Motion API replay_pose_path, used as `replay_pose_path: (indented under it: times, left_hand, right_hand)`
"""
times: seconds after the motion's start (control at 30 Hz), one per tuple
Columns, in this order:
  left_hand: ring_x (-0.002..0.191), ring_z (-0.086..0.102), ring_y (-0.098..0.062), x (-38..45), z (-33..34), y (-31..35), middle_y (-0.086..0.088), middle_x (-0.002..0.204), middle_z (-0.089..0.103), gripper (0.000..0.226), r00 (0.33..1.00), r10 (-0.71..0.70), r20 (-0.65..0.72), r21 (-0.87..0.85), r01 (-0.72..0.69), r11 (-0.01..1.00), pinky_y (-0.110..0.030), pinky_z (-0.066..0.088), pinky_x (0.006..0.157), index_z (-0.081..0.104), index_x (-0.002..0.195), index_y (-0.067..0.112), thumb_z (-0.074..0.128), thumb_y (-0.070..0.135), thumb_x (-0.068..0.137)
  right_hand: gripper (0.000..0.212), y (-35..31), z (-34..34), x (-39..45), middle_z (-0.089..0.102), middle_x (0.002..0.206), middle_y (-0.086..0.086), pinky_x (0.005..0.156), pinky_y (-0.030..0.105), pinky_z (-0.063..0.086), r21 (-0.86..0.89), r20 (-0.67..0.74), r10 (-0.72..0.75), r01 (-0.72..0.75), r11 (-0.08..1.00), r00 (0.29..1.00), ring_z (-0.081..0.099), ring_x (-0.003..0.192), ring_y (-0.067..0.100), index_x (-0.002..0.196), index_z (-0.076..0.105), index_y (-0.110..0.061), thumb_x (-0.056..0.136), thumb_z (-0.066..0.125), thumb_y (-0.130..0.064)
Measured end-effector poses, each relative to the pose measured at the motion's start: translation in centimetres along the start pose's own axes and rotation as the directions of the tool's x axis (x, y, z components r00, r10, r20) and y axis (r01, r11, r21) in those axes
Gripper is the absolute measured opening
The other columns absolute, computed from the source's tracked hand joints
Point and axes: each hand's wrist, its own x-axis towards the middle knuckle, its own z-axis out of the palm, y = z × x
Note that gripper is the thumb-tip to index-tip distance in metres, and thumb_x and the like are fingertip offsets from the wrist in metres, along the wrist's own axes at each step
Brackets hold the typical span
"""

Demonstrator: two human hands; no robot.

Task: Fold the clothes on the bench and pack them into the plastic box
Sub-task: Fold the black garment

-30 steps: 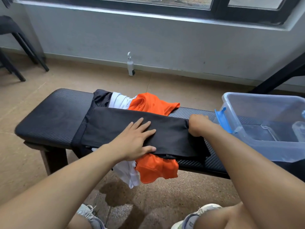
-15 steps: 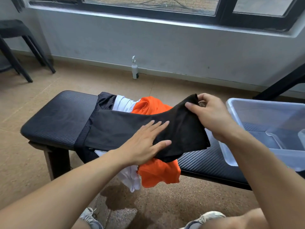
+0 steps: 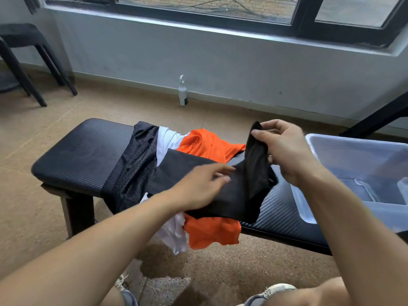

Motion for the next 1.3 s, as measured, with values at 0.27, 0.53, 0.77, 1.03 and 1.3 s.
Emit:
replay_pose_path:
  times: [0.27, 0.53, 0.77, 1.03, 1.3]
  left_hand:
    - [0.072, 0.069, -0.015, -1.1, -7.8, -2.9, -0.003, 0.090, 0.078, 0.015, 0.817, -0.465, -0.342, -0.312, 0.368, 0.876, -0.031, 0.053, 0.069, 0.072, 0.099, 0.018, 0.057, 0.015, 0.097]
    - [0.058, 0.062, -0.015, -2.5, -9.9, -3.5, -0.002, 0.080, 0.075, 0.035, 0.789, -0.558, -0.256, -0.256, 0.502, 0.826, -0.025, 0.042, 0.055, 0.072, 0.096, 0.016, 0.056, 0.047, 0.097]
    - [0.056, 0.061, -0.008, -3.1, -9.7, -4.6, -0.007, 0.083, 0.077, 0.029, 0.832, -0.491, -0.256, -0.019, 0.504, 0.864, -0.026, 0.053, 0.065, 0.069, 0.097, 0.021, 0.087, 0.020, 0.075]
    - [0.074, 0.065, -0.018, -2.8, -9.8, -5.1, 0.002, 0.081, 0.072, 0.025, 0.800, -0.468, -0.375, -0.017, 0.499, 0.866, -0.042, 0.060, 0.079, 0.063, 0.095, 0.030, 0.067, 0.016, 0.074]
    - [0.114, 0.059, -0.022, -2.9, -9.5, -5.7, 0.008, 0.118, 0.064, 0.051, 0.820, -0.408, -0.402, 0.370, 0.553, 0.746, -0.039, 0.047, 0.092, 0.049, 0.130, 0.032, 0.065, 0.023, 0.083]
  right_hand:
    - [0.015, 2.6, 10.4, 0.2, 0.055, 0.072, 0.008, 0.043, 0.031, 0.056, 0.010, 0.255, 0.101, -0.107, 0.994, 0.962, 0.062, 0.040, 0.015, 0.110, 0.055, -0.009, 0.097, 0.061, -0.005]
    - [0.023, 4.0, 16.0, 1.6, 0.060, 0.084, 0.007, 0.067, 0.044, 0.064, -0.069, 0.355, 0.134, -0.118, 0.991, 0.925, 0.068, 0.051, 0.021, 0.121, 0.052, -0.008, 0.099, 0.050, -0.002]
    - [0.035, 3.9, 15.6, 1.8, 0.064, 0.084, 0.007, 0.067, 0.034, 0.064, -0.068, 0.395, 0.056, -0.032, 0.997, 0.917, 0.070, 0.059, 0.017, 0.126, 0.051, -0.007, 0.095, 0.047, 0.007]
    - [0.039, 6.4, 11.2, 2.1, 0.062, 0.107, -0.003, 0.086, 0.037, 0.052, -0.577, 0.451, -0.147, 0.414, 0.704, 0.880, 0.062, 0.094, 0.019, 0.120, 0.058, -0.024, 0.083, 0.067, -0.015]
    - [0.049, 7.8, 8.8, 2.1, 0.054, 0.124, 0.000, 0.099, 0.046, 0.048, -0.748, 0.416, -0.024, 0.357, 0.560, 0.909, 0.053, 0.120, 0.024, 0.126, 0.056, -0.028, 0.081, 0.075, -0.033]
